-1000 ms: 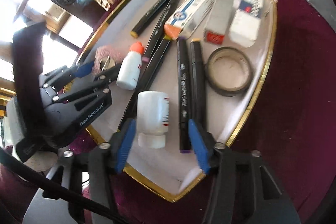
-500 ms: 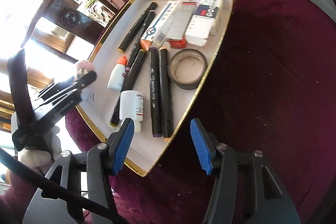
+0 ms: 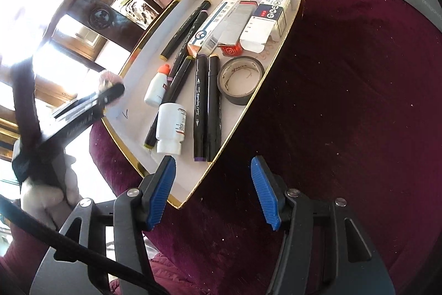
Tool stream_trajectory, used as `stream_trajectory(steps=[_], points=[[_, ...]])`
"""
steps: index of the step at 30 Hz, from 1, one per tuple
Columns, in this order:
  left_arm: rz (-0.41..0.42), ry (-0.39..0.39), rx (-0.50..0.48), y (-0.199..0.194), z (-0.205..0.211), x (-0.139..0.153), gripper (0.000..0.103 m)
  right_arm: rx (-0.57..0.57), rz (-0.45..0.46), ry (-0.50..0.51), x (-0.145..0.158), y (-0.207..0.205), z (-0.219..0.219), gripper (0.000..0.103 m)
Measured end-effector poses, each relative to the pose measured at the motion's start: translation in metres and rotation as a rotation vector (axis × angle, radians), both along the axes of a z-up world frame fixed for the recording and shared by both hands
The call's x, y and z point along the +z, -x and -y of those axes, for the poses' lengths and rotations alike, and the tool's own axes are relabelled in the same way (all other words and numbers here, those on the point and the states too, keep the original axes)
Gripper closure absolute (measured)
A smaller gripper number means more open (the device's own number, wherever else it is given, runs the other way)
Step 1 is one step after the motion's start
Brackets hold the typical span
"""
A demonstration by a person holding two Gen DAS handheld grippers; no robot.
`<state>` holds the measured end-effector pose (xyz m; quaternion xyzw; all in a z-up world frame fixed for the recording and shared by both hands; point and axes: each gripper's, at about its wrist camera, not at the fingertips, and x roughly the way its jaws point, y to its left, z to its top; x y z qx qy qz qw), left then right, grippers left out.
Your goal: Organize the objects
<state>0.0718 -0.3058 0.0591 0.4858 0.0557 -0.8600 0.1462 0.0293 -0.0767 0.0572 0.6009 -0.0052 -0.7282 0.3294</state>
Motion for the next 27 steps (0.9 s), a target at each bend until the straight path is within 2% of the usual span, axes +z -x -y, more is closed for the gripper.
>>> stream_trajectory(steps=[6,14,17,23,27], points=[[0.005,-0.029,-0.012,0.008,0.009,-0.012,0.063,0.008,0.005,0.006,-0.003,-0.004,-0.004,0.046],[-0.014,-0.074,0.0,0.003,0.011,-0.015,0.05,-0.013,0.01,0.004,-0.004,-0.004,-0.014,0.046],[-0.016,-0.078,-0.003,0.001,0.009,-0.013,0.049,-0.011,0.011,0.0,-0.005,-0.004,-0.013,0.046],[-0.086,-0.049,0.032,-0.012,0.0,0.016,0.049,0.008,0.007,-0.002,-0.003,-0.006,-0.004,0.046],[-0.182,-0.001,0.068,-0.027,-0.009,0.046,0.046,0.016,-0.003,-0.006,-0.001,-0.007,0.001,0.046]])
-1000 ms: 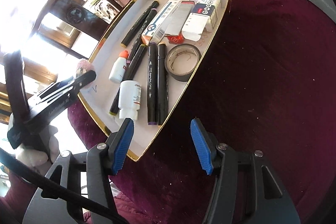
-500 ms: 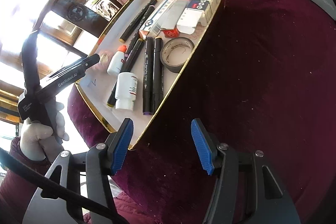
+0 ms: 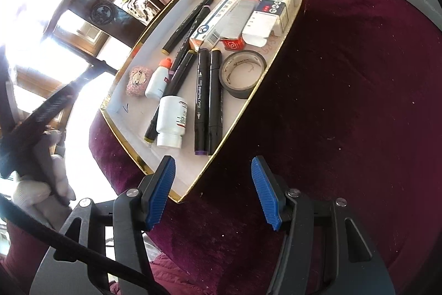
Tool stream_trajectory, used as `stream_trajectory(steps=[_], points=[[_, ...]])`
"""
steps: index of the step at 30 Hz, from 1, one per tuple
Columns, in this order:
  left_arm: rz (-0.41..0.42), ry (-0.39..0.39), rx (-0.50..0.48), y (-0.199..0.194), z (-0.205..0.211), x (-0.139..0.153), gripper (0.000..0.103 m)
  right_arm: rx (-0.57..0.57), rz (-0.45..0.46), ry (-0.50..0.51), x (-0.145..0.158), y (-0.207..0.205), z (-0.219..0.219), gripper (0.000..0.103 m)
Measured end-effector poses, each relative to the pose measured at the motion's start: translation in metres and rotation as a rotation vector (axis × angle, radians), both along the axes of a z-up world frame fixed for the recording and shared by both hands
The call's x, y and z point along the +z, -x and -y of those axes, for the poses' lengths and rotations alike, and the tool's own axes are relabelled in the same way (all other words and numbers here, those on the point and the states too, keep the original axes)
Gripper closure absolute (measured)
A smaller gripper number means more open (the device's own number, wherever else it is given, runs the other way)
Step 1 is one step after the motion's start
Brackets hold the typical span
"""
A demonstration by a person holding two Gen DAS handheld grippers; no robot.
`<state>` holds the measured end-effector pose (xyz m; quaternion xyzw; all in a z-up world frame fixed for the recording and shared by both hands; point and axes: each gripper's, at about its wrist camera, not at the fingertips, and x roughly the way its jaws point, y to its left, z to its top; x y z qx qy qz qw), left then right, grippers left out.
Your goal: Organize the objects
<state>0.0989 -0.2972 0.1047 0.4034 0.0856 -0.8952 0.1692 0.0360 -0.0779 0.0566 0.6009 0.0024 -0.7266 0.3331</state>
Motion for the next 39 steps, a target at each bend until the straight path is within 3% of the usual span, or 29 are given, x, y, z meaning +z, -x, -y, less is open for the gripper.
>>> stream_trajectory(steps=[6,14,20,21,23,24,26,27,28,30,33,39], points=[[-0.128,0.028,0.061,-0.023,-0.006,0.038,0.041,-0.001,-0.029,-0.005,0.007,-0.003,0.004,0.046],[-0.207,0.051,0.132,-0.042,-0.004,0.074,0.04,-0.02,-0.084,0.017,0.024,-0.009,0.002,0.043],[-0.292,0.119,0.178,-0.064,-0.011,0.105,0.039,-0.031,-0.153,0.039,0.045,-0.016,0.004,0.043],[-0.315,0.134,0.184,-0.068,-0.012,0.113,0.037,-0.032,-0.168,0.04,0.048,-0.017,0.005,0.043],[-0.375,0.15,0.183,-0.079,-0.015,0.131,0.018,-0.038,-0.222,0.046,0.06,-0.021,0.006,0.043],[-0.416,0.151,0.18,-0.085,-0.016,0.139,0.015,-0.043,-0.25,0.05,0.065,-0.022,0.005,0.043],[-0.491,0.147,0.182,-0.097,-0.017,0.155,0.003,-0.075,-0.359,0.051,0.084,-0.028,0.003,0.043],[-0.513,0.148,0.194,-0.102,-0.017,0.16,0.001,-0.101,-0.442,0.045,0.096,-0.033,0.001,0.042],[-0.533,0.163,0.22,-0.107,-0.017,0.166,0.001,-0.127,-0.514,0.034,0.106,-0.038,0.001,0.029],[-0.512,0.194,0.262,-0.107,-0.016,0.173,0.001,-0.184,-0.616,0.023,0.12,-0.045,-0.002,0.012],[-0.448,0.191,0.253,-0.097,-0.008,0.174,0.001,-0.213,-0.657,0.016,0.129,-0.041,0.002,0.003],[-0.349,0.176,0.242,-0.082,0.002,0.147,0.001,-0.168,-0.632,-0.056,0.124,-0.031,0.021,0.003]])
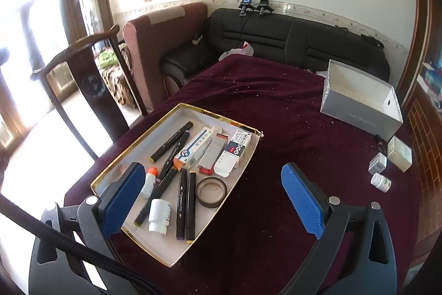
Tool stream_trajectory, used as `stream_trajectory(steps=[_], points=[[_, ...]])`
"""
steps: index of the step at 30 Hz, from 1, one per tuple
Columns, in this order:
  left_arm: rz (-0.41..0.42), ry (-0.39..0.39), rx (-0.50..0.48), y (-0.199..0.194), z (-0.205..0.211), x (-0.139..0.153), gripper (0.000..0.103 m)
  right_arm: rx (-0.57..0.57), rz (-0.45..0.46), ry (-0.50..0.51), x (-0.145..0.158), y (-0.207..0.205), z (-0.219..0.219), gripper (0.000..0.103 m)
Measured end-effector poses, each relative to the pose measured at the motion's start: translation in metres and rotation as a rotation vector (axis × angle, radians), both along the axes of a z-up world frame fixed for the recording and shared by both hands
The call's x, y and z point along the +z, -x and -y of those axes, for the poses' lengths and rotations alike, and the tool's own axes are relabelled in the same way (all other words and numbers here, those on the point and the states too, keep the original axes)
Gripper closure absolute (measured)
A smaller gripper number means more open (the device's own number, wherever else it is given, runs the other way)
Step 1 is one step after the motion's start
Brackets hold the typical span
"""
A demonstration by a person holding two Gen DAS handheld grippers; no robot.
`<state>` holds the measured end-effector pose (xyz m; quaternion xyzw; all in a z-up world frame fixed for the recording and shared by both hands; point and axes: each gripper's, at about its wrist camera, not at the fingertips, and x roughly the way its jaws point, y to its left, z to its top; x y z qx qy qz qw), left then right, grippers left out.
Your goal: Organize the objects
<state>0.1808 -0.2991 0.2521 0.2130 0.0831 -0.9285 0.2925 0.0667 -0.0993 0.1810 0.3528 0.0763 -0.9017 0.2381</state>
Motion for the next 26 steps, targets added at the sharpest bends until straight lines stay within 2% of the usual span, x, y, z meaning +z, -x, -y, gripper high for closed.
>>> stream_trajectory(steps=[7,16,20,26], points=[[0.057,-0.029,0.028,0.006,0.006,-0.019,0.001,0.056,0.024,-0.022,-0.014,-0.017,0.015,0.003],[0.14,-0.053,0.006,0.018,0.001,-0.041,0.001,0.133,0.03,-0.088,-0.027,-0.031,0.04,0.003],[0.21,-0.038,-0.013,0.027,-0.008,-0.053,0.001,0.136,0.049,-0.09,-0.031,-0.03,0.042,0.003],[0.247,-0.058,-0.06,0.038,-0.019,-0.065,0.001,0.12,0.072,-0.089,-0.034,-0.025,0.038,0.003]])
